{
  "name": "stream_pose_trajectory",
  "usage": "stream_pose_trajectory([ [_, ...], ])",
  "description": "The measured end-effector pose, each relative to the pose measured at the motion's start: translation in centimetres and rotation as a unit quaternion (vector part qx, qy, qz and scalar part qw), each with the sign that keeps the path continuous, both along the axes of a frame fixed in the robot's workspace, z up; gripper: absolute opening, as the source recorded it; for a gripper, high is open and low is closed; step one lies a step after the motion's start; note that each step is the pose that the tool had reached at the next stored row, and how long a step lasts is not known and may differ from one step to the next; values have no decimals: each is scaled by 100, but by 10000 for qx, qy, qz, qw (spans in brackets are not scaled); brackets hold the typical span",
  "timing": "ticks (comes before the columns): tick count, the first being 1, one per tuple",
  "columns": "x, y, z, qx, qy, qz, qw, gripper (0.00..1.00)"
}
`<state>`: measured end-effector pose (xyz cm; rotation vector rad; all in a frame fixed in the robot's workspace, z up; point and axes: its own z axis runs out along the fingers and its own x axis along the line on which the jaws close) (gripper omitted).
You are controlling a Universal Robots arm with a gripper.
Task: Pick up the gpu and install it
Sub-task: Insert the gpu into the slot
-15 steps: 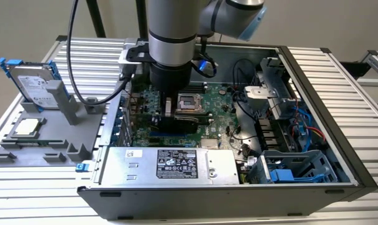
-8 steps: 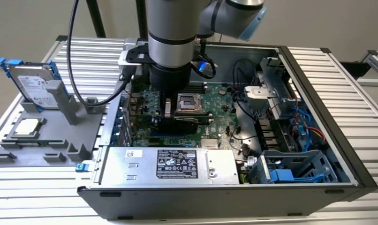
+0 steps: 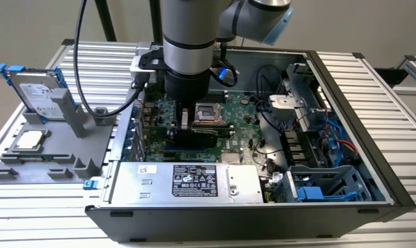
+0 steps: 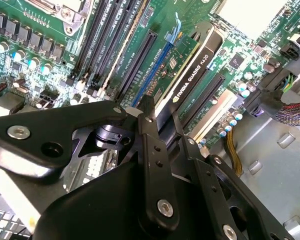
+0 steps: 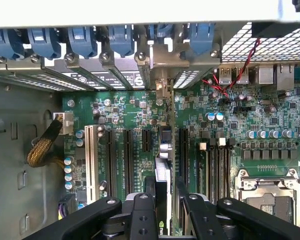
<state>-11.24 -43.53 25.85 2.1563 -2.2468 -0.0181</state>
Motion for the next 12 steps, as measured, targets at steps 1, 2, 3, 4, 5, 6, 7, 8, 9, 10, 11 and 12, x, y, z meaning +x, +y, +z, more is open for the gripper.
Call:
stream_pose_trajectory([
  [1, -1, 5, 0, -2, 0, -1, 10000, 0],
  [2, -1, 11, 0, -5, 0, 0, 10000, 0],
  [3, 0, 16, 1, -8, 0, 2, 10000, 0],
  [4, 0, 21, 2, -12, 0, 4, 10000, 0],
  [5, 0, 25, 2, -15, 1, 8, 10000, 0],
  [6, 0, 25, 0, -15, 1, 10, 10000, 0],
  [7, 0, 25, -4, -15, 0, 11, 10000, 0],
  [8, 0, 25, -6, -15, 0, 11, 10000, 0],
  [9, -1, 26, -6, -15, 0, 10, 10000, 0],
  [10, -1, 25, -7, -15, 0, 10, 10000, 0],
  [11, -1, 24, -8, -14, 0, 10, 10000, 0],
  [12, -1, 24, -7, -14, 0, 10, 10000, 0],
])
